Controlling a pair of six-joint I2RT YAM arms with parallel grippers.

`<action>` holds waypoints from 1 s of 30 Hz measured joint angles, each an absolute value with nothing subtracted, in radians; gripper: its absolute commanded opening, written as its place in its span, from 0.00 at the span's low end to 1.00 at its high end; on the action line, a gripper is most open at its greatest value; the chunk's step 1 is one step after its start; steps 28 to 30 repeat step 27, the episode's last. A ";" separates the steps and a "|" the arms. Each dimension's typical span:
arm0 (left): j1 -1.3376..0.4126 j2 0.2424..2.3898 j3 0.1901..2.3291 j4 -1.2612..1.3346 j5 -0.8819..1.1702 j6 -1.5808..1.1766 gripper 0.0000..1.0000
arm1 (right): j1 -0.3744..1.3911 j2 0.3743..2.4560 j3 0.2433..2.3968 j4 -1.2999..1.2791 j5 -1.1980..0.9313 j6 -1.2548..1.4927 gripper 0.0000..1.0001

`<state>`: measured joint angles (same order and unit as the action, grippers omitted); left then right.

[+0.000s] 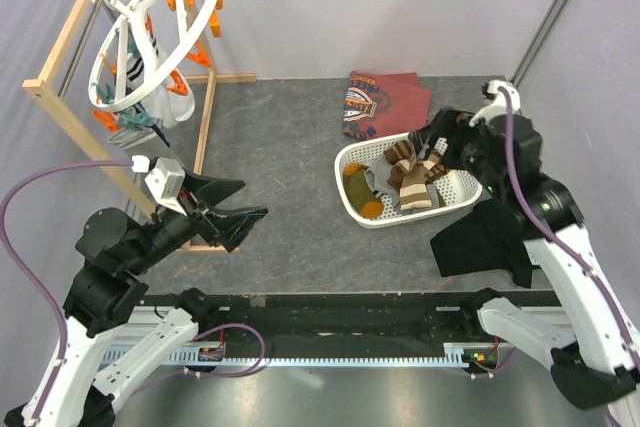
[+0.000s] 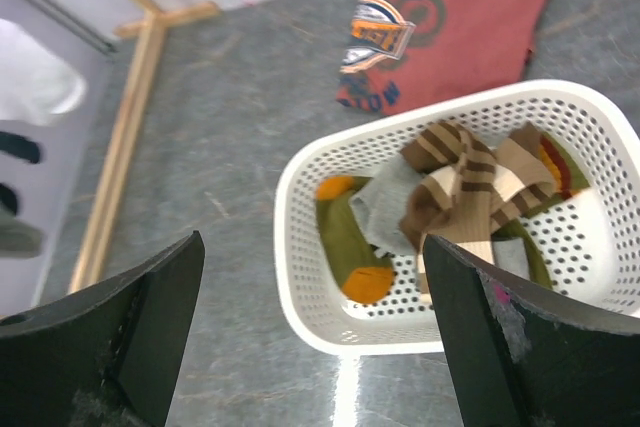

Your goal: Remove the socks clipped to the hanger

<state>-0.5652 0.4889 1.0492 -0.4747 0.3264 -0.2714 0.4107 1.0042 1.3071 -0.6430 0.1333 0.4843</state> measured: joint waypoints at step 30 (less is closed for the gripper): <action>-0.565 0.527 1.014 -0.409 0.260 -0.299 0.86 | 0.411 0.681 1.103 -0.567 -0.004 0.506 0.98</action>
